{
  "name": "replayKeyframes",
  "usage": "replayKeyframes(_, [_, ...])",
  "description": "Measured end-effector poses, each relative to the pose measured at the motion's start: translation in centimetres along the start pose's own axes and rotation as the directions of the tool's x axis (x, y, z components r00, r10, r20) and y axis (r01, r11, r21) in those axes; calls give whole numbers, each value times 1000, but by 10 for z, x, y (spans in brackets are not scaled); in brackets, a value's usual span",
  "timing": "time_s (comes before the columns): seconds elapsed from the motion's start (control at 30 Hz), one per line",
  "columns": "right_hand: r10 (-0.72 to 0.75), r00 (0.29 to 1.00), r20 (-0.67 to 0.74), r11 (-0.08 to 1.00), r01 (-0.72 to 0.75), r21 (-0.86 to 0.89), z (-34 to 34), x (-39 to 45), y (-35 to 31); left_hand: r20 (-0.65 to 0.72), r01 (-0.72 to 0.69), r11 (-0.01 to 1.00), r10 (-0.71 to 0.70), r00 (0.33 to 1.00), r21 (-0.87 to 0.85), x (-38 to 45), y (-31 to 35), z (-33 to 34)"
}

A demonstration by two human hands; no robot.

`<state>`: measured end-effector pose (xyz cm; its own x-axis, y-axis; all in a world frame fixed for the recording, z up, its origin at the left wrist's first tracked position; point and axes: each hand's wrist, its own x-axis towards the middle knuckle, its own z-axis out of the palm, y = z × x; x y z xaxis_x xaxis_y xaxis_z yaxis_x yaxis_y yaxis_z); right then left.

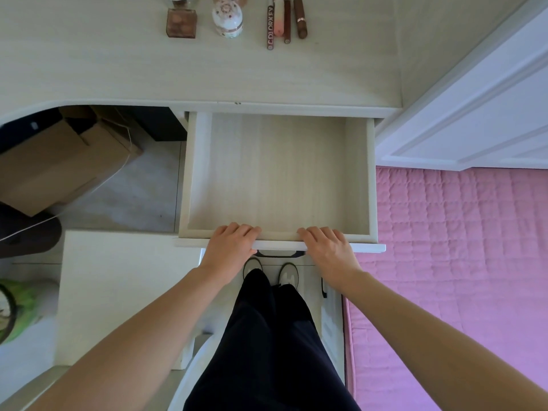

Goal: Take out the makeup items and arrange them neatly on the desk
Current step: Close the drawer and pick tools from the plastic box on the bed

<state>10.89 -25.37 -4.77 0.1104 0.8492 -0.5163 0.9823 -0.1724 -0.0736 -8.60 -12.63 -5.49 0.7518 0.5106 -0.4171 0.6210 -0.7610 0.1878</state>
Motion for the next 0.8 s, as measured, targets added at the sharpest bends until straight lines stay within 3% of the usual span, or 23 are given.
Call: replayKeyframes(0.8, [-8, 997, -72, 998, 4, -56, -52, 75, 44, -49, 54, 997, -52, 997, 55, 87, -24, -41])
